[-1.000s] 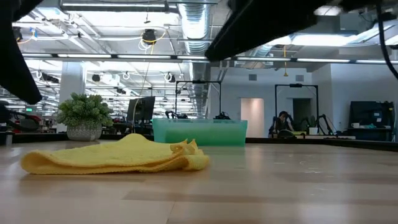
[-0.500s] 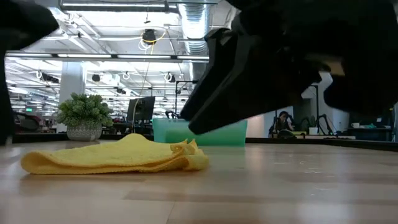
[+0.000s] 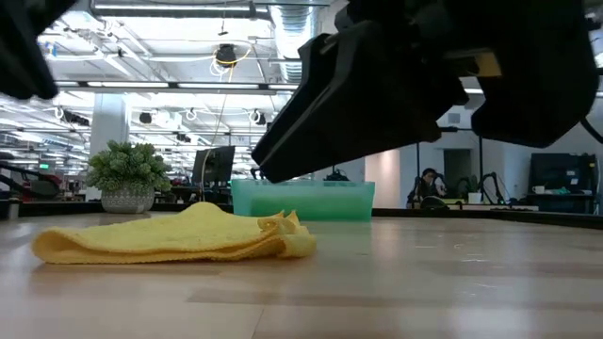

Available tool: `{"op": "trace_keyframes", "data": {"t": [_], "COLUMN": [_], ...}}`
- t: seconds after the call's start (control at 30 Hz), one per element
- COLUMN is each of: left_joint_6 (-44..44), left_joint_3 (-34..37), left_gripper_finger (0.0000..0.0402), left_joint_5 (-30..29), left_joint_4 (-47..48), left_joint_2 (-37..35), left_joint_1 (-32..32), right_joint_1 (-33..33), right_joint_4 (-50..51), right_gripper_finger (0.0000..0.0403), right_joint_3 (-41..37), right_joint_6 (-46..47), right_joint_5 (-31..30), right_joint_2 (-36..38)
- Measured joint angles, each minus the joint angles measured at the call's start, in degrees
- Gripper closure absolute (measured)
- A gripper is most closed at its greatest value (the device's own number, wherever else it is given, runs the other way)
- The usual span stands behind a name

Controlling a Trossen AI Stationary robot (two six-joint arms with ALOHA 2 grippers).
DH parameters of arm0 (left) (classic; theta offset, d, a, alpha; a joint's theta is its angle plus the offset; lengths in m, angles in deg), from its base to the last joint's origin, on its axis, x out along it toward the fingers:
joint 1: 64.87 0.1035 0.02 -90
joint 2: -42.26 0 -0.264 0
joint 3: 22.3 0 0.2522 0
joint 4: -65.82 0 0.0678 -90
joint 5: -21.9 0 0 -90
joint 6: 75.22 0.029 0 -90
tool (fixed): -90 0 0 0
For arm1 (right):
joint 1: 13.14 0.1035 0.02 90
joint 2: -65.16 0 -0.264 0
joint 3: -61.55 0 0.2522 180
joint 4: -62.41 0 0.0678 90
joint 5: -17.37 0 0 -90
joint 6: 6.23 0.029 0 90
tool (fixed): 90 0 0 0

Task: Roll microfiber towels into tight, uniform cylinder then place into a basket
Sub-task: Fold the yellow microfiber cloth

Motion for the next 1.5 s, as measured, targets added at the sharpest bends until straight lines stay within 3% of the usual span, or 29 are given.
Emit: {"op": "trace_keyframes", "data": {"t": [0.33, 0.6, 0.9, 1.23, 1.5], "left_joint_6": [5.3, 11.0, 12.1, 14.2, 11.1], "left_joint_3": [2.7, 3.3, 3.3, 3.3, 3.2], "left_gripper_finger": [0.0301, 0.0255, 0.0251, 0.0251, 0.0251], "left_joint_5": [9.3, 13.5, 11.7, 10.2, 10.1], "left_joint_4": [-9.5, -14.5, -14.3, -15.7, -13.0], "left_joint_2": [0.2, 0.3, 0.3, 7.3, 9.3], "left_joint_1": [4.3, 7.2, 7.7, 8.2, 9.7], "right_joint_1": [-2.1, -3.0, -3.0, -2.9, -4.1], "right_joint_4": [0.0, 0.6, 1.8, 1.4, 2.4], "right_gripper_finger": [0.0233, 0.0233, 0.0233, 0.0233, 0.0233], "right_joint_3": [0.0, 0.0, 0.0, -0.1, 0.0], "right_joint_6": [-0.9, -1.5, -1.5, -2.1, 0.5], "right_joint_5": [7.8, 8.4, 8.6, 7.9, 8.3], "right_joint_2": [0.0, 0.0, 0.0, -3.7, -3.7]}}
